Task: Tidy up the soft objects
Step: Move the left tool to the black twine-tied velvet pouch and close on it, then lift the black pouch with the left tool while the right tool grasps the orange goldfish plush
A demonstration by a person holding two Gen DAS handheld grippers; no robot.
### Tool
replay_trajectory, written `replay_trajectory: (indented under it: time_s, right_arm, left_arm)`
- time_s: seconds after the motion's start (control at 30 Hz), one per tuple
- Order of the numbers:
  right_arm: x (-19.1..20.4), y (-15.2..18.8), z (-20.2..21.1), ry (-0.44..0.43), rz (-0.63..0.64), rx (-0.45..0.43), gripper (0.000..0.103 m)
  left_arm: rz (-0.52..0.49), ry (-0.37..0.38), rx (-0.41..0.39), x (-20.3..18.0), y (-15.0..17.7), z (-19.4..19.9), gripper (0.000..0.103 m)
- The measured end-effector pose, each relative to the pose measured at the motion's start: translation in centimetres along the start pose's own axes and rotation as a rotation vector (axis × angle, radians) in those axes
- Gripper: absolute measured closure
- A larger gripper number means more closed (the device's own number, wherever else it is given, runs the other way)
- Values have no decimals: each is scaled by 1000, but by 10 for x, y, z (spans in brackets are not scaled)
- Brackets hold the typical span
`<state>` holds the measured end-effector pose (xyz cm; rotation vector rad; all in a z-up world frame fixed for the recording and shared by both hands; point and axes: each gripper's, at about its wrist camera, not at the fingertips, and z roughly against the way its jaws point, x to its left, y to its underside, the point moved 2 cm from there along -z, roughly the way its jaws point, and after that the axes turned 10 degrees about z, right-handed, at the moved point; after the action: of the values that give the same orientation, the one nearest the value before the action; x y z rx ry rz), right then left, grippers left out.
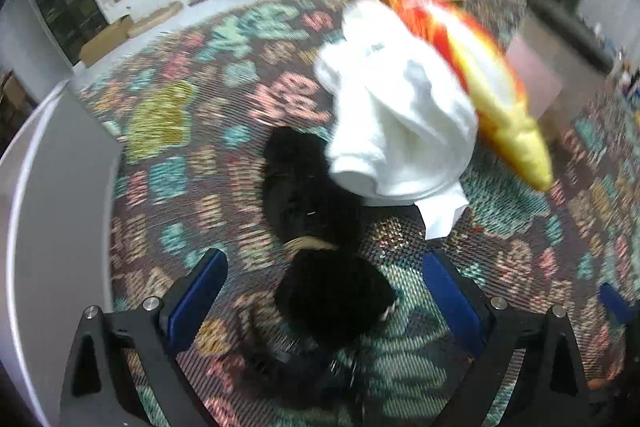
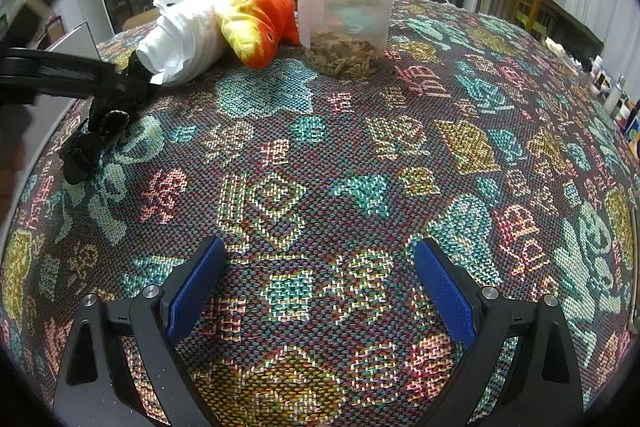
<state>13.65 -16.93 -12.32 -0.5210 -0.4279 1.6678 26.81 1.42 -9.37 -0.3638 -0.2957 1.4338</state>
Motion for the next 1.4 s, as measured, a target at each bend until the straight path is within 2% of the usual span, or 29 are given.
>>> replay_trajectory:
  time_s: [0.03, 0.07, 0.1, 0.2, 0.33, 0.53, 0.6, 0.73, 0.83, 0.93, 1.03, 1.07, 1.13, 1.17, 1.2, 1.3, 1.4]
  right_arm:
    - [0, 0, 0, 0, 0, 0, 6]
    - [0, 0, 0, 0, 0, 0, 6]
    - [0, 0, 0, 0, 0, 0, 6]
    - [-1, 0, 0, 1, 0, 0, 6]
    - [-1, 0, 0, 0, 0, 0, 6]
    - [-1, 0, 0, 1, 0, 0, 6]
    - [-1, 0, 0, 1, 0, 0, 6]
    - [-1, 0, 0, 1, 0, 0, 6]
    - [-1, 0, 0, 1, 0, 0, 6]
    - [-1, 0, -1, 1, 0, 0, 6]
    - [-1, 0, 0, 1, 0, 0, 6]
    - [-1, 0, 0, 1, -1, 0, 6]
    - [-1, 0, 0, 2, -1, 0, 6]
    - [-1, 0, 0, 2, -1, 0, 6]
    - [-1, 0, 0, 2, 0, 0, 6]
    - [-1, 0, 0, 2, -1, 0, 6]
    - [-1, 0, 0, 2, -1, 0, 6]
  left_arm:
    - [-24, -12, 15, -4, 1, -7, 17]
    - [-42, -17, 29, -6, 1, -12, 28]
    - [-34, 19, 16, -6, 0, -11, 44]
    - [21, 36, 18, 6, -3, -8, 68]
    - [90, 56, -17, 28, -7, 7, 71]
    - [149, 60, -117, 56, 8, 63, 71]
    - [161, 60, -134, 61, 24, 81, 71]
    - [201, 53, -123, 69, 80, 106, 71]
    - [223, 51, -77, 69, 128, 108, 71]
    - [220, 43, -37, 66, 162, 99, 70]
    - [214, 24, -53, 64, 177, 84, 67]
    - [224, 31, -55, 65, 180, 79, 61]
    - [242, 45, -129, 67, 183, 80, 39]
    - [258, 10, -133, 69, 183, 78, 15]
    - [271, -13, -134, 72, 183, 76, 5]
    - [282, -4, -148, 77, 184, 70, 6]
    - [245, -32, -167, 73, 183, 66, 4]
